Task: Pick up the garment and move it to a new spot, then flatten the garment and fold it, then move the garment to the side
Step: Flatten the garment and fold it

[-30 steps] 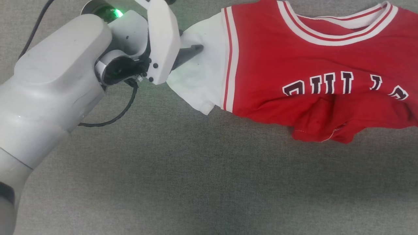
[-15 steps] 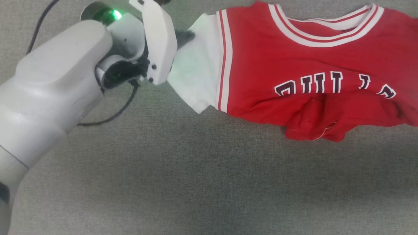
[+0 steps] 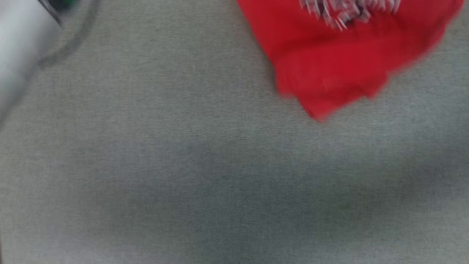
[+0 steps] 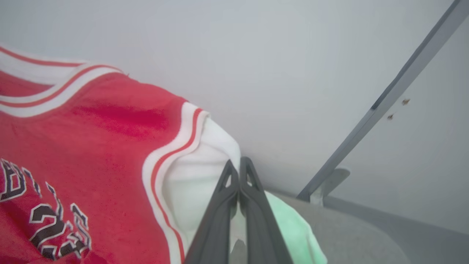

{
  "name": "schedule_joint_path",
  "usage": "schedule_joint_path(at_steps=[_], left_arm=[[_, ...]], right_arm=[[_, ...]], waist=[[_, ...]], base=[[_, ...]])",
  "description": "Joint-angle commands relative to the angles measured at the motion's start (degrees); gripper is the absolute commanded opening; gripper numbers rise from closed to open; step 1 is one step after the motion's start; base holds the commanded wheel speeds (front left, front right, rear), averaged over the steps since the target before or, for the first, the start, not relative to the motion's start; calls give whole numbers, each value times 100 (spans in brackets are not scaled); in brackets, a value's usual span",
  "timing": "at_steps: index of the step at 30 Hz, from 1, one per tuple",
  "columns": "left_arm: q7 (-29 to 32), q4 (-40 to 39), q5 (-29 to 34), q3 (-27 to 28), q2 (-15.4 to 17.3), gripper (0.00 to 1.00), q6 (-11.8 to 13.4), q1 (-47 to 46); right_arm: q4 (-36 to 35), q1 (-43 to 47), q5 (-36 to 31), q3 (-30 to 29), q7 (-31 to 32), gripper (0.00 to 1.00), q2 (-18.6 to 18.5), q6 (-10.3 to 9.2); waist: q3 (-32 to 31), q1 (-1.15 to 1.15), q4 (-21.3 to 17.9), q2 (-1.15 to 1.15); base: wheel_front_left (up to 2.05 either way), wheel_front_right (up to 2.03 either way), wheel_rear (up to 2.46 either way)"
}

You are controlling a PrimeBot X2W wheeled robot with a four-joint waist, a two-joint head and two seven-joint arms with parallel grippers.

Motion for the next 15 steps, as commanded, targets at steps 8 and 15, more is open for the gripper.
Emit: schedule_joint_path(at_steps=[8, 15], left_arm=[[-1106, 882, -405, 1100, -208, 0, 2, -1453], [-1007, 650, -440, 1041, -230, 0, 1, -1128]], right_arm=[[1646, -1864, -1051, -631, -1400, 0, 1052, -8], [2206, -1919, -1139, -250, -1279, 0, 1404, -7]], waist=[[-126, 0, -209, 0], [-373, 0, -145, 0]], base=[[0, 0, 0], [0, 0, 0]])
